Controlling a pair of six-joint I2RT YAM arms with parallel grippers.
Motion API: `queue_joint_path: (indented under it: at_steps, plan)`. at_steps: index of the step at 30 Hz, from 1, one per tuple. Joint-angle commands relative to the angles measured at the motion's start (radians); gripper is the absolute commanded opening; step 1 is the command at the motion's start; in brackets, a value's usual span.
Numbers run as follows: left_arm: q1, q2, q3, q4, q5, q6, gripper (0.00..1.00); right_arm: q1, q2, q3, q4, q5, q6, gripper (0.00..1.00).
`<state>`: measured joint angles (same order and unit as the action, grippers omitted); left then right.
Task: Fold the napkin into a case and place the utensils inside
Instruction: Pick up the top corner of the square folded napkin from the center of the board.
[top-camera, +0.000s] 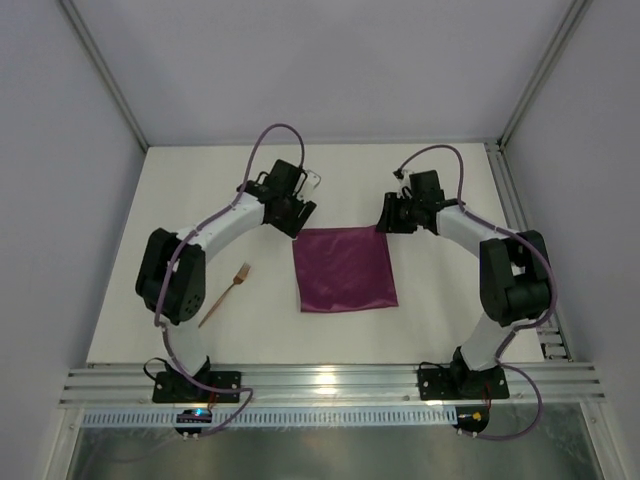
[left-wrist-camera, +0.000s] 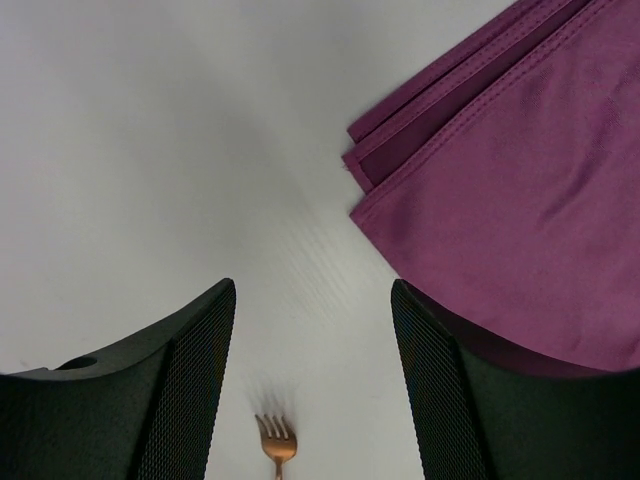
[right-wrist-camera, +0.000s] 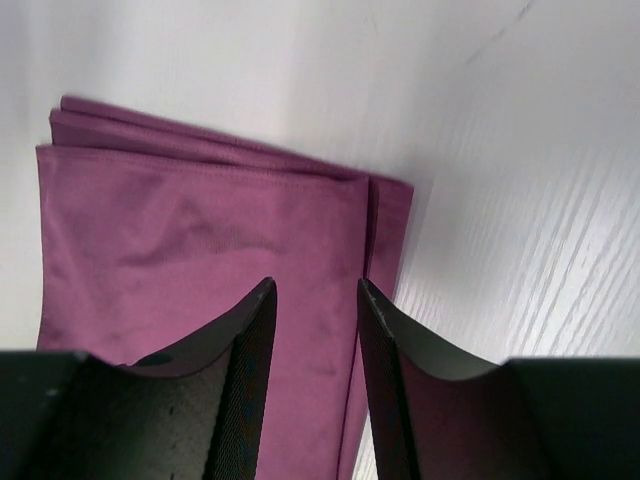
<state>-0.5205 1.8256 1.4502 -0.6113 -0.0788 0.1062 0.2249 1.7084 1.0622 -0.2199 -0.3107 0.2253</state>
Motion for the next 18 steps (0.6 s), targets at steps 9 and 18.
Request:
queue_joint_path:
  at_steps: [9, 18]
  plan:
    - [0.017, 0.185, 0.036, 0.076, 0.068, -0.071, 0.62, -0.001, 0.195, 0.159, 0.028, 0.001, -0.080, 0.43]
    - [0.017, 0.222, 0.021, 0.107, 0.126, -0.085, 0.59, -0.001, 0.223, 0.159, 0.066, -0.021, -0.075, 0.26]
